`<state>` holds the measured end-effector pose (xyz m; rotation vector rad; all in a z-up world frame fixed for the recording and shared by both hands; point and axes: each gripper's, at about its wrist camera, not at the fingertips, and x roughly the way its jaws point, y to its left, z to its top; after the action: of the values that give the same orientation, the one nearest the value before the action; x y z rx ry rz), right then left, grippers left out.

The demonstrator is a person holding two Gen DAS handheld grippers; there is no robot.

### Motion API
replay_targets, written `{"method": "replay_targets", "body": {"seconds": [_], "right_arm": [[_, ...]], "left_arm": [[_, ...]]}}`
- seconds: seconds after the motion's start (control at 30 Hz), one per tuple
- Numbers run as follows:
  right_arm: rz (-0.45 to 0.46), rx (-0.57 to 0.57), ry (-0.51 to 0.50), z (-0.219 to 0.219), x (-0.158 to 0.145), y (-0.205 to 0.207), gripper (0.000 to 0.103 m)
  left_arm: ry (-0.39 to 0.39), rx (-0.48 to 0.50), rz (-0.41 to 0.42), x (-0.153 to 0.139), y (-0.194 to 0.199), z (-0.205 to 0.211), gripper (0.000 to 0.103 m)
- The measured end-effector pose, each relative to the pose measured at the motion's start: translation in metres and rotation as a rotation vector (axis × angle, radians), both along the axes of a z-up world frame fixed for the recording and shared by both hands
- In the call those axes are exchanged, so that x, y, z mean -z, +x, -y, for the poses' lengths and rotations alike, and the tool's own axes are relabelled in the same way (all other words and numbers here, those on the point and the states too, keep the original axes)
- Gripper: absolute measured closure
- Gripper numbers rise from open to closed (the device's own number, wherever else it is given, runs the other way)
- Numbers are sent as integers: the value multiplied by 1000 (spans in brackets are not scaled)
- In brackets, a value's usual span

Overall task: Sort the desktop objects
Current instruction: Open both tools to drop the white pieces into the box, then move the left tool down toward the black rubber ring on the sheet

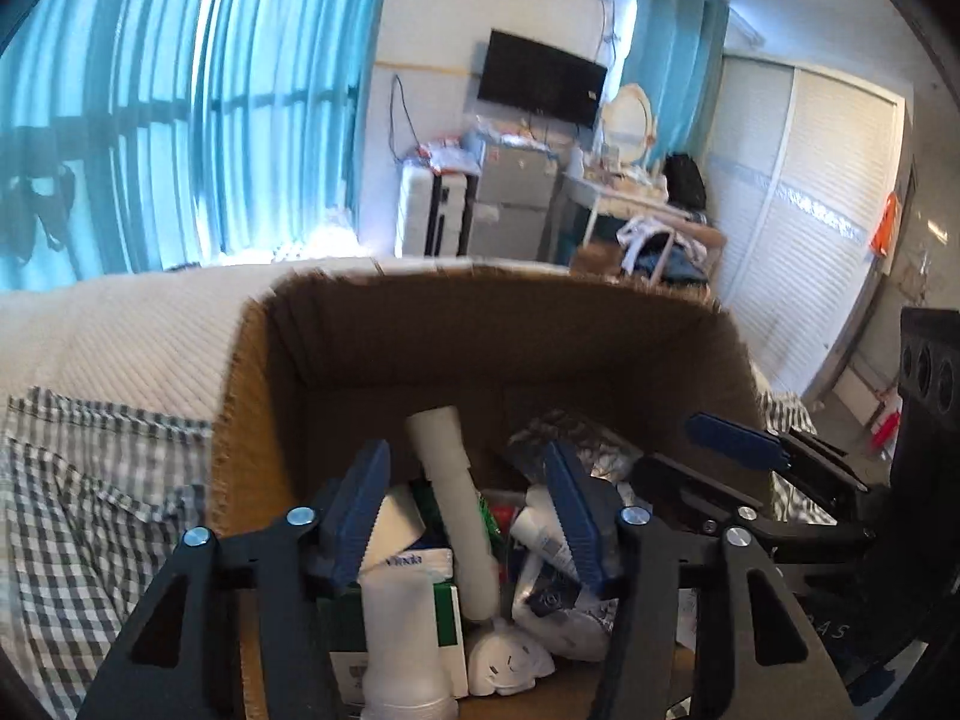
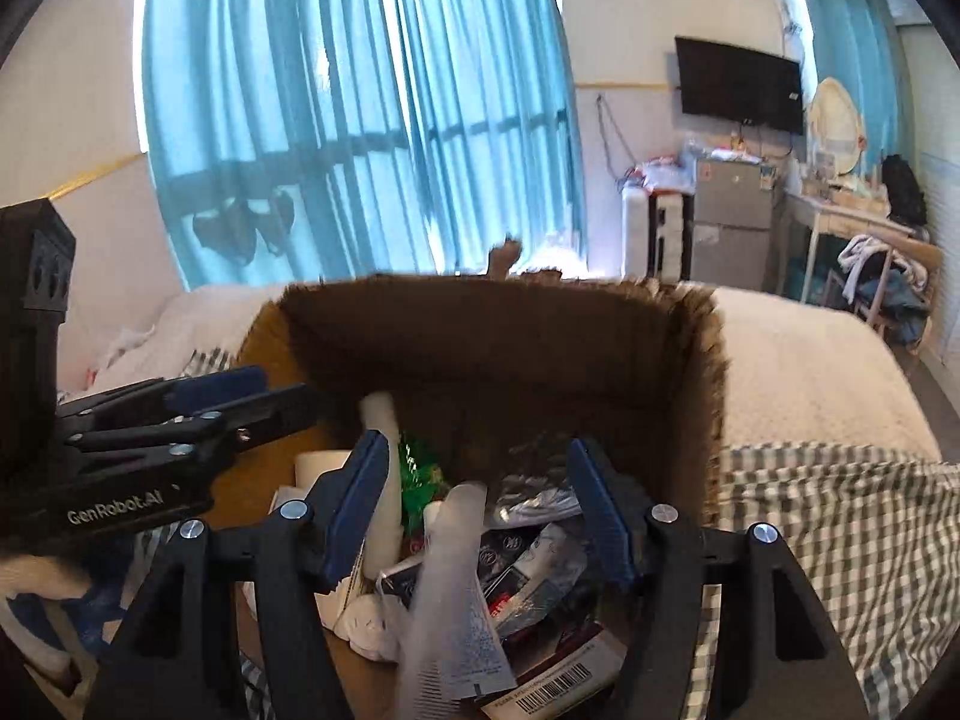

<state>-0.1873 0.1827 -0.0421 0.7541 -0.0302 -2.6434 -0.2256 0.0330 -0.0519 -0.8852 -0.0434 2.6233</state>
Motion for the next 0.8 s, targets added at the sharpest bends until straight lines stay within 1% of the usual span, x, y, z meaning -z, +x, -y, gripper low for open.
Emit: {"method": "replay_targets", "body": {"seconds": [0.07,0.13,0.17,0.23,0.27,0.3,0.33,0.37,0.4,0.43,0.47,0.5,0.6,0.73,0.8], "right_arm": [[-17,17,-3,-4,-9,9,40],[-31,29,-8,-5,-18,17,35],[-42,34,-13,-6,-23,23,33],[-61,41,-21,-7,-36,34,31],[-69,42,-24,-7,-41,41,31],[-78,44,-26,-8,-47,48,29],[-85,46,-28,-8,-51,55,24],[-93,47,-33,-9,-55,64,21],[-104,48,-41,-11,-60,75,17],[-108,47,-44,-12,-62,80,16],[-115,46,-44,-12,-64,89,15],[-124,49,-40,-12,-66,98,15],[-128,42,-45,-14,-68,117,14],[-154,48,-33,-14,-66,144,14],[-146,50,-41,-16,-60,154,14]], "left_arm": [[4,-12,-25,-9,7,5,41],[13,-19,-45,-19,13,9,34],[14,-23,-60,-24,17,11,32],[8,-41,-104,-36,31,16,22],[5,-48,-124,-42,35,16,20],[3,-53,-140,-49,38,19,18],[0,-62,-158,-54,45,21,15],[-3,-73,-177,-63,51,23,13],[-3,-80,-194,-69,58,25,8],[-2,-89,-214,-74,63,27,3],[-3,-106,-249,-83,72,31,1],[-5,-120,-274,-88,80,35,0],[-22,-156,-332,-102,106,39,0],[-27,-170,-351,-109,130,44,0],[-31,-175,-345,-104,143,47,0]]}}
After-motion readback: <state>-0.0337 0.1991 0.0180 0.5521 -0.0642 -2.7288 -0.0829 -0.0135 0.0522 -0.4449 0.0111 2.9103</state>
